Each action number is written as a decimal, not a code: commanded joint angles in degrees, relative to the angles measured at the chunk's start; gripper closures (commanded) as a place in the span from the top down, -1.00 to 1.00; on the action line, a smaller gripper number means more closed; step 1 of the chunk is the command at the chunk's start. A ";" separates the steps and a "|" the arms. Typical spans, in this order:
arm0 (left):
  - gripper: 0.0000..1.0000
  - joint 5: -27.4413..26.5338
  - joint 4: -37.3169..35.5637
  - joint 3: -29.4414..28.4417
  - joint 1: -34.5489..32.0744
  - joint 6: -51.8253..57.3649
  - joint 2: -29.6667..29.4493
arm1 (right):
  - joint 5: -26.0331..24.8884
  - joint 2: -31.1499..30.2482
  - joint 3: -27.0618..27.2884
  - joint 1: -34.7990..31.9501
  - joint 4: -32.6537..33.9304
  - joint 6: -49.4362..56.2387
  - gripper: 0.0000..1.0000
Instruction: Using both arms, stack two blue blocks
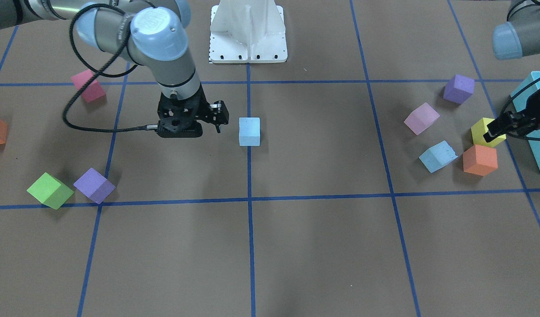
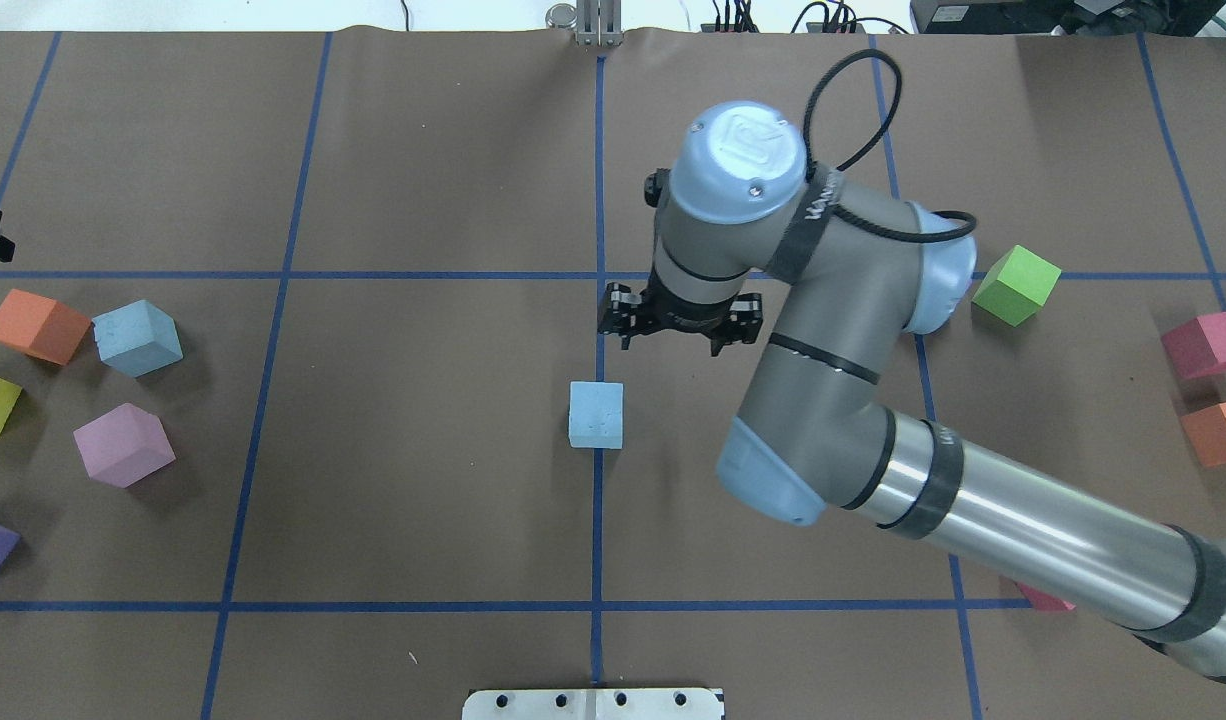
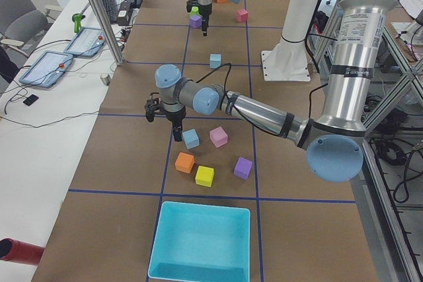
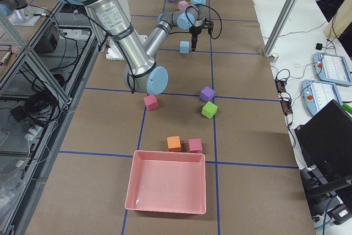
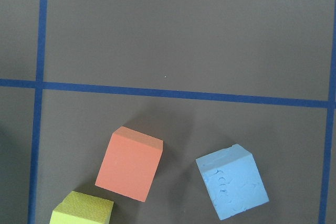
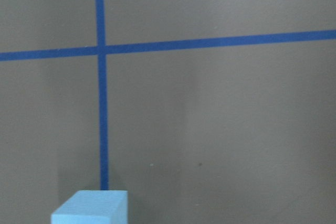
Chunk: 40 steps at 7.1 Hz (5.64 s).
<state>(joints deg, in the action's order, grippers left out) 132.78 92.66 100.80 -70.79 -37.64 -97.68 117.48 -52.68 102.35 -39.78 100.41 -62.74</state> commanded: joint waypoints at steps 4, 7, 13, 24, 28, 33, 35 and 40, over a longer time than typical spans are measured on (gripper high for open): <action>0.99 -4.08 14.83 -9.92 7.14 -18.42 -3.65 | 3.44 -8.48 8.03 -12.85 7.08 16.23 0.99; 0.99 -6.39 14.74 -9.66 9.53 -19.14 -3.48 | 4.34 -9.63 8.30 -13.92 6.99 18.01 0.99; 0.98 -6.39 18.87 -7.98 13.22 -22.65 0.82 | 4.34 -9.64 8.48 -14.10 6.99 18.36 0.99; 0.83 -7.71 22.46 -11.05 15.77 -24.76 1.09 | 4.16 -9.64 8.30 -14.01 6.99 18.53 0.99; 0.52 -7.71 23.53 -12.21 16.12 -25.46 0.47 | 4.16 -9.64 8.13 -13.92 6.99 18.80 0.99; 0.29 -7.71 23.27 -10.81 16.12 -25.03 -0.05 | 4.16 -9.64 7.95 -14.10 6.99 20.37 0.99; 0.29 -7.36 22.56 -5.90 16.21 -24.85 -0.32 | 4.16 -9.90 8.04 -14.71 6.99 20.90 0.99; 0.23 -16.47 -11.32 7.40 30.51 -27.47 -23.39 | 4.43 -11.30 8.13 -16.21 6.99 22.22 0.99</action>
<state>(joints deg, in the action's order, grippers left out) 119.94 88.36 107.17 -44.32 -63.80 -114.85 121.83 -63.75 110.44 -55.92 107.40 -40.55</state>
